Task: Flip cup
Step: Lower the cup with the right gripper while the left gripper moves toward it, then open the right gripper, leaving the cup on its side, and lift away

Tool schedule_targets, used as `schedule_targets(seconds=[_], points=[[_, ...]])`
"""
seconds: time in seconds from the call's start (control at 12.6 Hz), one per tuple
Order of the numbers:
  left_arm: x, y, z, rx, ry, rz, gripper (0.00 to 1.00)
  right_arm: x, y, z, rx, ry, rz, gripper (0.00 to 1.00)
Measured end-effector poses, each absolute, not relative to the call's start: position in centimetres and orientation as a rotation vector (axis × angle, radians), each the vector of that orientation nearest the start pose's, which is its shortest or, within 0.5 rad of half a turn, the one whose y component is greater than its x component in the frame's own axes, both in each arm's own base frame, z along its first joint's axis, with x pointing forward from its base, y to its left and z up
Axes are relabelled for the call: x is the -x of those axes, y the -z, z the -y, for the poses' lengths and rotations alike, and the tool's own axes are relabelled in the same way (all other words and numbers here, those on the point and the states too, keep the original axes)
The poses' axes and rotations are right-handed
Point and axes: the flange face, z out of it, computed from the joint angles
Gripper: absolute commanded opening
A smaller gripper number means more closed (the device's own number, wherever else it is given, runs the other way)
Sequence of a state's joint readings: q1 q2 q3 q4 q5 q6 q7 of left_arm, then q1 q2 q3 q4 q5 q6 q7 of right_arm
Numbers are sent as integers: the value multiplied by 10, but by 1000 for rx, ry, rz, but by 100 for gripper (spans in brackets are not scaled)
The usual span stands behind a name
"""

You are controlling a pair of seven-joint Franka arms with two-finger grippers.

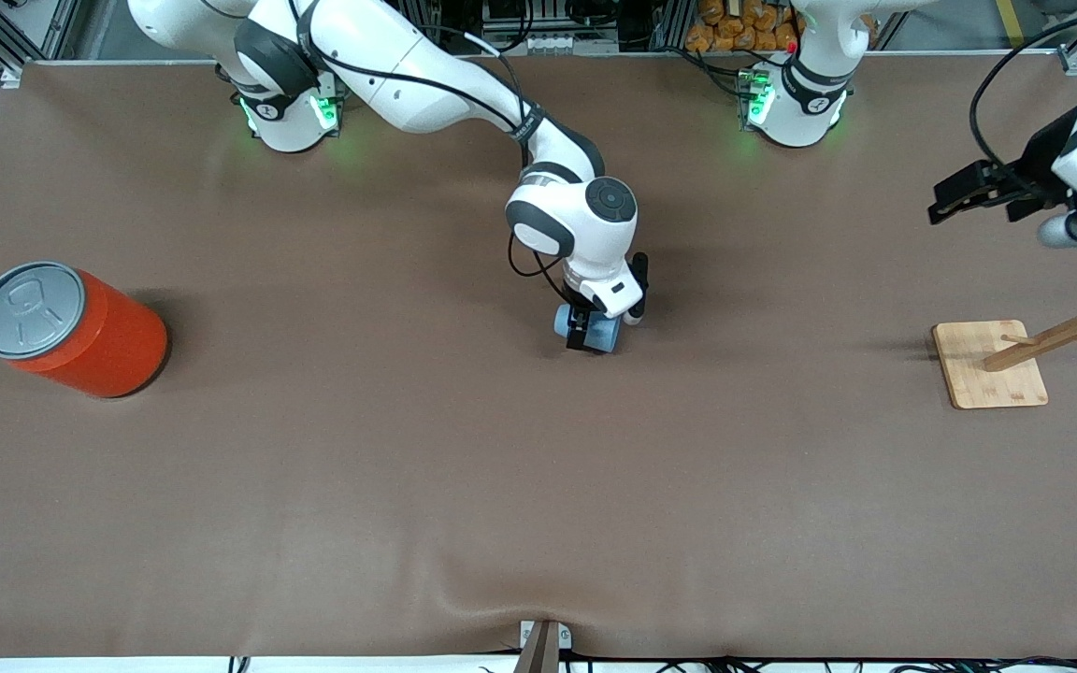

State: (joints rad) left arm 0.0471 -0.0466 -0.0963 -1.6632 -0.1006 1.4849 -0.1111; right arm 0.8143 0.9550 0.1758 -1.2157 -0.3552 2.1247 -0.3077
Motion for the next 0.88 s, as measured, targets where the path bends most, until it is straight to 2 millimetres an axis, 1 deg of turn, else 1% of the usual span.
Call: schedule_targets(seconds=[0.16,0.32,0.4,0.48,0.56,0.64,0.72,0.8,0.88], points=[[-540,-571,43,3260,-325,104,100,-459,-204,-604,2506,61,2138,100],[-552,-532,51,3317,-467,121,100,-463,-226,-602,2537,25,2132,100],[-558,-512,55,3348,-542,135,100,-465,-242,-598,2559,-20,2120,100],[-564,-492,60,3379,-615,152,100,-467,-264,-594,2569,-49,2082,100],[-569,-476,64,3408,-680,169,100,-471,-290,-588,2580,-74,2029,100],[-573,-462,69,3433,-735,184,100,-480,-316,-577,2598,-93,1969,100],[-578,-447,76,3464,-785,197,100,-495,-346,-558,2627,-99,1897,100],[-583,-431,86,3495,-822,194,100,-517,-377,-531,2672,-92,1814,100],[-589,-415,103,3522,-832,180,100,-545,-407,-494,2723,-76,1709,100]])
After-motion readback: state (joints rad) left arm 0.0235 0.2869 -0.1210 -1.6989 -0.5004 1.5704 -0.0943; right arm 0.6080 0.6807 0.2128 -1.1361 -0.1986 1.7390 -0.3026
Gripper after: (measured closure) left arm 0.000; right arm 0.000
